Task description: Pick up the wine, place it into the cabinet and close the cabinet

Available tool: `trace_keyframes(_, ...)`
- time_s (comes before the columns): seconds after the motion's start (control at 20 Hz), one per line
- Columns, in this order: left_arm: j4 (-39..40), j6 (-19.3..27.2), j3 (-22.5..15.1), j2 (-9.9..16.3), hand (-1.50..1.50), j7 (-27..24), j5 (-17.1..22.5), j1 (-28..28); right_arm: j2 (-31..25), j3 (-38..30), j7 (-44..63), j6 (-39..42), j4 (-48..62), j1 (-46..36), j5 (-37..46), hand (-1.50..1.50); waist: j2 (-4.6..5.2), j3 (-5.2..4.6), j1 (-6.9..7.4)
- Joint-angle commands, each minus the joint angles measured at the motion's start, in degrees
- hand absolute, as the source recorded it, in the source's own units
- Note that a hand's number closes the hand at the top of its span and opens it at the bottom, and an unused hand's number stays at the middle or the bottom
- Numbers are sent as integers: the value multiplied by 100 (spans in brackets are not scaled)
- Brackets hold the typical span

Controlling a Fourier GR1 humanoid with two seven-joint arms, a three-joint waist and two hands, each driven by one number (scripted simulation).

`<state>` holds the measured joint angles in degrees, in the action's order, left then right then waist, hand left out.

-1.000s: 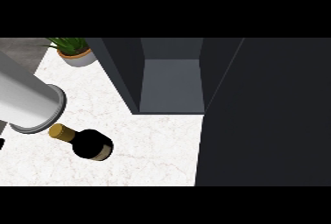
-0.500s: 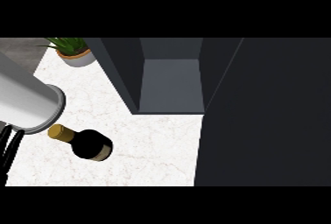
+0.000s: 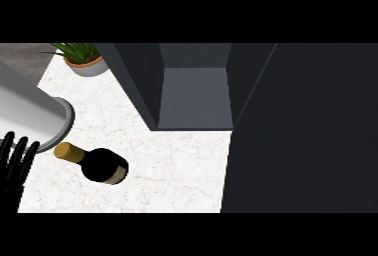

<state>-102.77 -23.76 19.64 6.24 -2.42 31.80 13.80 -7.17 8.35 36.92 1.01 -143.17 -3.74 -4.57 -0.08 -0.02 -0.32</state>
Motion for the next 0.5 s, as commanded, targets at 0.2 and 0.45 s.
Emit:
trace_keyframes(0.2, 678, -339, -148, -283, -150, -822, -669, -37, -71, -431, 159, 157, -834, 287, -635, -150, 0, 2, 5)
trace_keyframes(0.45, 876, -571, -238, -268, -150, -922, -697, 66, 71, -120, 512, 1, -1013, 231, -247, -150, -8, 0, 23)
